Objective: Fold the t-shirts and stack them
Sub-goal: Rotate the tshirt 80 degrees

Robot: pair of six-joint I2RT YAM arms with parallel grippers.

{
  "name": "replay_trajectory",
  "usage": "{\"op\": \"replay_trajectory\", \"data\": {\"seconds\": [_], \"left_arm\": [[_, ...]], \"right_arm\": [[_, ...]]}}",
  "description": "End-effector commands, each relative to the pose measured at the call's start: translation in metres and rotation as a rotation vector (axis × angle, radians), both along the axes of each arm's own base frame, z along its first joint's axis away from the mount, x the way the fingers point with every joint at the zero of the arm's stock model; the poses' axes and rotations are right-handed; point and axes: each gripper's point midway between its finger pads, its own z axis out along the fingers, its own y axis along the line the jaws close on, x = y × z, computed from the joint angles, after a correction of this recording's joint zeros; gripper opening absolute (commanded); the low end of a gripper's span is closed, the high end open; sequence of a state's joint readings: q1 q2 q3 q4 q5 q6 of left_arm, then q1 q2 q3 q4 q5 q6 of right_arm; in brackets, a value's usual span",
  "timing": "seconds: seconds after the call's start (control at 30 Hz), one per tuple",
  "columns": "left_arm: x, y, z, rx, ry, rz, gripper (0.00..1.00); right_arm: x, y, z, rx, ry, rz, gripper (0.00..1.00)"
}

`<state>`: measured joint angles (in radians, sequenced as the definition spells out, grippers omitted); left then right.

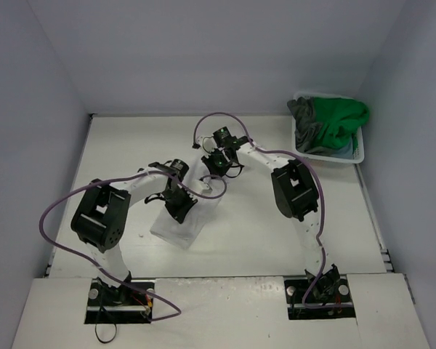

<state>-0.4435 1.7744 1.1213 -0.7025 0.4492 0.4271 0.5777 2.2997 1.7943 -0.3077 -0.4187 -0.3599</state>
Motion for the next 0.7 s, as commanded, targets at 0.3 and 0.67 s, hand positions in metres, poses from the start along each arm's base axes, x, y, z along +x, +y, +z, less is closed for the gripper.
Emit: {"op": "replay_trajectory", "data": {"seconds": [0.3,0.67], "left_arm": [[-0.055,-0.018,-0.004,-0.01,0.189,-0.147,0.0],[-0.094,-0.063,0.013,-0.107,0.325,-0.358,0.0]], "right_arm": [[-0.019,-0.017,-0.01,-0.108,0.049,0.035,0.07],[-0.021,-0.02,-0.025,-0.135,0.054,0.074,0.25]]}}
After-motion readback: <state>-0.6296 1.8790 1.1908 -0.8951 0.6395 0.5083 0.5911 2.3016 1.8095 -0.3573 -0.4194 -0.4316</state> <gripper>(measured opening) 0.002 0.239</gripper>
